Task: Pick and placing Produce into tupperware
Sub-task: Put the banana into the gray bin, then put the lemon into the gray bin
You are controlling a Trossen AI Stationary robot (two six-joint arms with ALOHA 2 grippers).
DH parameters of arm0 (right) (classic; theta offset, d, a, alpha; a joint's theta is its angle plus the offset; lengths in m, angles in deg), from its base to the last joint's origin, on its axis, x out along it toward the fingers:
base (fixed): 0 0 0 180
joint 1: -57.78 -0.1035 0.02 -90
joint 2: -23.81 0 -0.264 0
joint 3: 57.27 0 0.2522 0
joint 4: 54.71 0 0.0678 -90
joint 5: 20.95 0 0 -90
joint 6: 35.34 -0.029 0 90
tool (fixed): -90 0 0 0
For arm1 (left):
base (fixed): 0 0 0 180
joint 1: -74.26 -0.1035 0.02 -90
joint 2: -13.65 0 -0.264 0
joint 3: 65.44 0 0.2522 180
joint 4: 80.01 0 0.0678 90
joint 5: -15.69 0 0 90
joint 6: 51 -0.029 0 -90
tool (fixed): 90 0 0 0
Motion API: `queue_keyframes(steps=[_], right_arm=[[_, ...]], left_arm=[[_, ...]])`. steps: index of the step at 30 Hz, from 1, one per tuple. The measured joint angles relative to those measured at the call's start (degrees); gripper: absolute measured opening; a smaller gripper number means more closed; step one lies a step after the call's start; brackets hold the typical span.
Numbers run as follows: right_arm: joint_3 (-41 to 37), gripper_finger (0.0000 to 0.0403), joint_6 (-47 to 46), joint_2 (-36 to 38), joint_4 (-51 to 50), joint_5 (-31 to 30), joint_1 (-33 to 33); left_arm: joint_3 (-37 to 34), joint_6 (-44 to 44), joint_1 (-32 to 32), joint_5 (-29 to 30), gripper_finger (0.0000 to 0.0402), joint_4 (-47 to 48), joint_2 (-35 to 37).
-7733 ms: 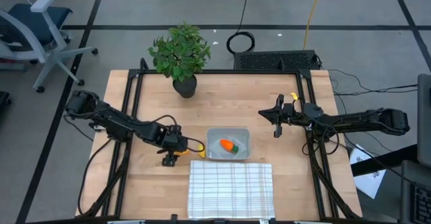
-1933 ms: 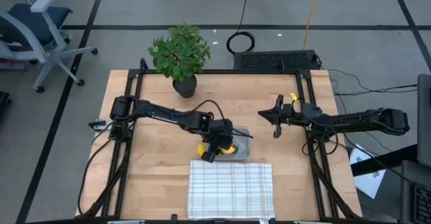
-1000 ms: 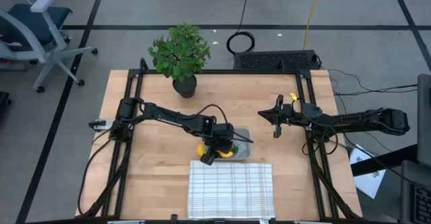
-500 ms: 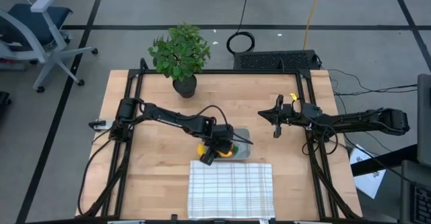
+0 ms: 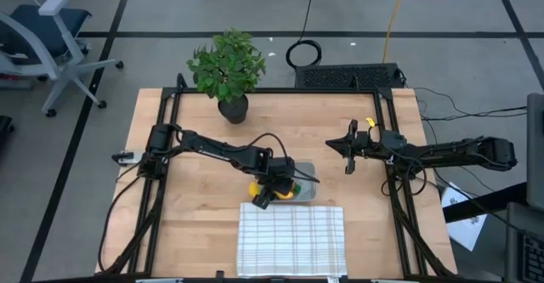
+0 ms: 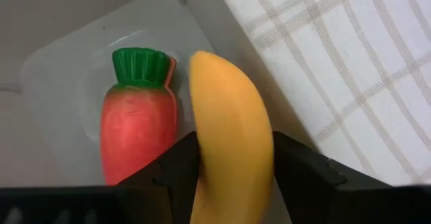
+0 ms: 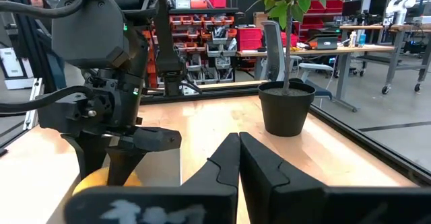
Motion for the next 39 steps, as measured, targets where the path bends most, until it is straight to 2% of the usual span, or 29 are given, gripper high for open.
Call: queue_keyframes(steps=[16,23,29,36,39], right_arm=[[0.00,0.0000,0.00,0.00,0.00,0.00,0.00],[0.02,0.0000,0.02,-0.02,-0.03,-0.02,0.02],[0.00,0.0000,0.01,-0.02,-0.03,0.00,0.00],[0.01,0.0000,0.02,-0.02,-0.18,0.00,0.02],[0.00,0.0000,0.02,-0.02,-0.22,0.00,0.01]], left_arm=[[0.00,-0.77,0.11,0.29,0.0191,-0.17,0.12],[0.04,-1.45,0.57,4.89,0.0178,1.14,4.23],[0.04,-1.00,0.57,7.26,0.0128,4.38,8.88],[0.04,-0.48,0.76,12.26,0.0013,9.73,14.63],[0.04,0.57,1.04,12.56,0.0009,11.20,16.57]])
